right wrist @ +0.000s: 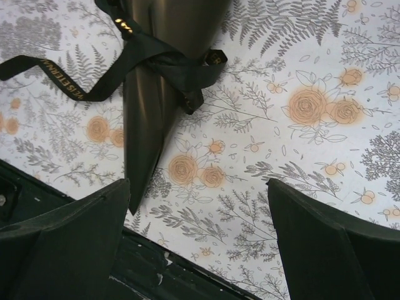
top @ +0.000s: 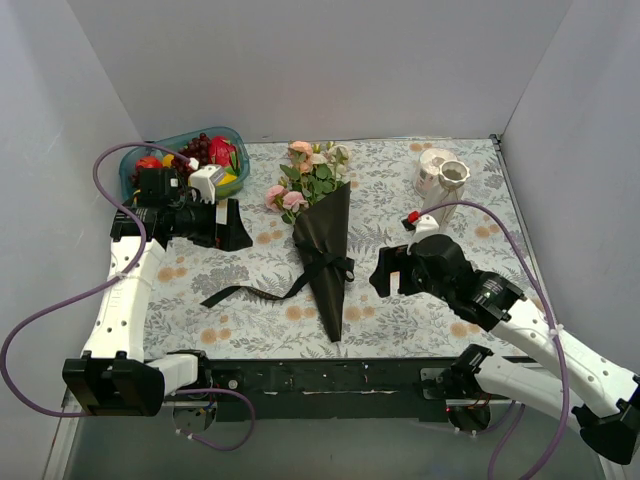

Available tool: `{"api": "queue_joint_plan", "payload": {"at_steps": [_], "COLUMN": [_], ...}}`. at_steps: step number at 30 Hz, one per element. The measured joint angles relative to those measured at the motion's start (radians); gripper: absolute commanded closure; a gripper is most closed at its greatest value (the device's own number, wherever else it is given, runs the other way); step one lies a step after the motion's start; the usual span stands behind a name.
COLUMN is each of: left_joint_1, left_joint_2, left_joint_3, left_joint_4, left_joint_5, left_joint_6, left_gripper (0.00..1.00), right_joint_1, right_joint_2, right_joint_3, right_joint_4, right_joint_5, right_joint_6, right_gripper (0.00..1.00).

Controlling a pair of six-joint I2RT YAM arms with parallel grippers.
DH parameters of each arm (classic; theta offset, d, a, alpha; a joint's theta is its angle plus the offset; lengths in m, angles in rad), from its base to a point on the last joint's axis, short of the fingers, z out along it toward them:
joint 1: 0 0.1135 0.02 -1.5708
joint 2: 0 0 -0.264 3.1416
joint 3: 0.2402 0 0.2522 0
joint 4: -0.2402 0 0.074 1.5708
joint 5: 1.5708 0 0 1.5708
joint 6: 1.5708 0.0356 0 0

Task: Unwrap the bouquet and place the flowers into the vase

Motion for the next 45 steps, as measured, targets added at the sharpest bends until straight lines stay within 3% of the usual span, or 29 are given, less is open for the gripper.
{"api": "queue_joint_plan", "payload": {"at_steps": [11,22,33,39,43,44,45], "left_joint_1": [-0.091,-0.167,-0.196,-0.196,-0.196,-0.196,-0.196], "left_joint_2": [0.058,0.141,0.191,0.191,0.191,0.191,0.191], "left_joint_3": [-0.069,-0.134,-0.153,-0.155,-0.157,-0.157,-0.157], "left_joint_4": [-0.015,0.042,0.068,0.074,0.075,0.076,0.076], "left_joint_5": [0.032,0.037,0.055,0.055,0.055,0.055,0.055], "left_joint_6": [0.056,0.109,0.174,0.190,0.193,0.193,0.193], "left_gripper": [0.02,0.02,0.02,0.02,0.02,0.02,0.02], "right_joint_1": [0.000,0.000,0.000,0.000,0.000,0.000,0.000], "right_joint_2": [0.220,0.572,0.645,0.647,0.647,0.649,0.653], "right_joint_3": [-0.124,-0.110,-0.089,-0.091,-0.092,-0.091,-0.091], "right_joint_4": [0.128,0.398,0.610,0.682,0.719,0.724,0.729], "right_joint_5": [0.148,0.145,0.121,0.124,0.135,0.138,0.143], "right_joint_6": [-0.024,-0.138,-0.176,-0.167,-0.170,-0.171,-0.175], "right_gripper": [0.05,0.14,0.27,0.42,0.61,0.73,0.77]}}
